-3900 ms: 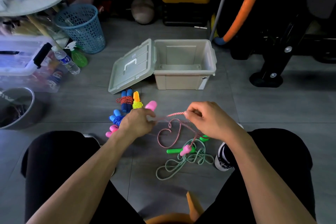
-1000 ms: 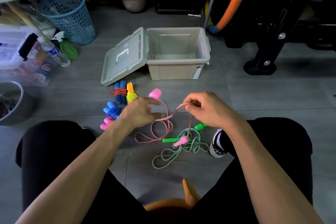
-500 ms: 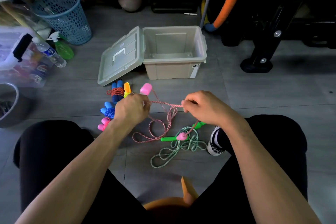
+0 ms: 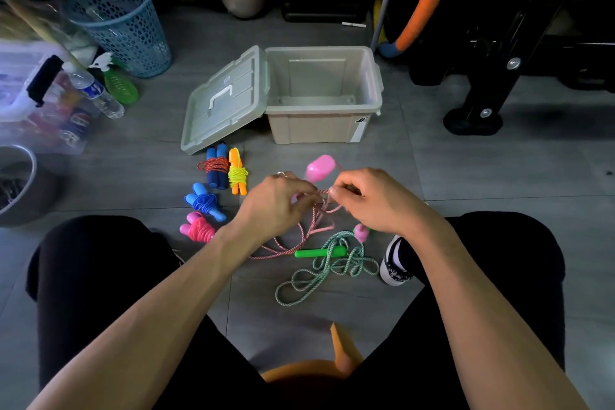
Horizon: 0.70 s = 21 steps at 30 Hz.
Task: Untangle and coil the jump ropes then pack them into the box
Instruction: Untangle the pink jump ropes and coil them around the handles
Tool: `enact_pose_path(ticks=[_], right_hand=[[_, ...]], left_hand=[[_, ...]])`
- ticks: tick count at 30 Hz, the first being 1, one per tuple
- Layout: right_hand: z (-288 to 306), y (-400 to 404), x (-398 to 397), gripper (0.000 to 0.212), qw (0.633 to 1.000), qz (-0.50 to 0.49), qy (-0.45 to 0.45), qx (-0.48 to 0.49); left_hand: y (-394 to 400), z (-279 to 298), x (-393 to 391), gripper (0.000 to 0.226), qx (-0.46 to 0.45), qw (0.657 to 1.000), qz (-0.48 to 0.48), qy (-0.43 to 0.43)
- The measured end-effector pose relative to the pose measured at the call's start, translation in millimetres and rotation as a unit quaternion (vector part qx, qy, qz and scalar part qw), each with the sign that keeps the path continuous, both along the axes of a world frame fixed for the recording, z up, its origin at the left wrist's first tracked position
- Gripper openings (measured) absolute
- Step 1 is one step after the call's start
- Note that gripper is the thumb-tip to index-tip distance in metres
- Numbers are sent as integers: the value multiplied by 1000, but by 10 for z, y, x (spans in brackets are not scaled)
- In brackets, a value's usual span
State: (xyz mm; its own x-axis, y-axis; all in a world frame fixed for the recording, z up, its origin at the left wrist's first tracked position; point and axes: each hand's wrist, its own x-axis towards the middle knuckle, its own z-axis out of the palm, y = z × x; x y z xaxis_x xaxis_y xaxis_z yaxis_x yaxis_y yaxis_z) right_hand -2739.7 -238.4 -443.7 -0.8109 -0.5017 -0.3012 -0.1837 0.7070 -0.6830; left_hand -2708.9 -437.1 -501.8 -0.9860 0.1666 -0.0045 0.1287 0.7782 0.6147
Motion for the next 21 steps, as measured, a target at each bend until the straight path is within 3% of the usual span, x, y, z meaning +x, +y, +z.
enact_pose_path(ticks=[2,4,7,9,12,14,18,21], right_hand=[[4,35,-12,29,1000,2,-21,14],[9,69,-24,28,999,-11,-21,23],[25,88,-52,25,999,-22,19,36],[30,68,-45,25,998,-9,39,44],[17,20,-11,26,1000,4,5,27],[8,-29,13,26,1000,12,-16,15],[-19,-44,2,22,999,20,12,36],[-71,-20,-22,16,999,18,2,39]], left_hand=[[-97,-2,-51,19,-103,992,65,-21],[-270,-40,-105,19,-206,964,130,-104],[-414,-70,-74,28,-199,947,164,-192],[-356,-47,-38,30,-109,968,143,-172],[-104,86,30,50,-21,995,27,-89],[54,120,85,35,-4,999,-31,-32],[34,74,72,16,-112,993,14,24],[-154,69,-17,22,-174,979,102,-42]])
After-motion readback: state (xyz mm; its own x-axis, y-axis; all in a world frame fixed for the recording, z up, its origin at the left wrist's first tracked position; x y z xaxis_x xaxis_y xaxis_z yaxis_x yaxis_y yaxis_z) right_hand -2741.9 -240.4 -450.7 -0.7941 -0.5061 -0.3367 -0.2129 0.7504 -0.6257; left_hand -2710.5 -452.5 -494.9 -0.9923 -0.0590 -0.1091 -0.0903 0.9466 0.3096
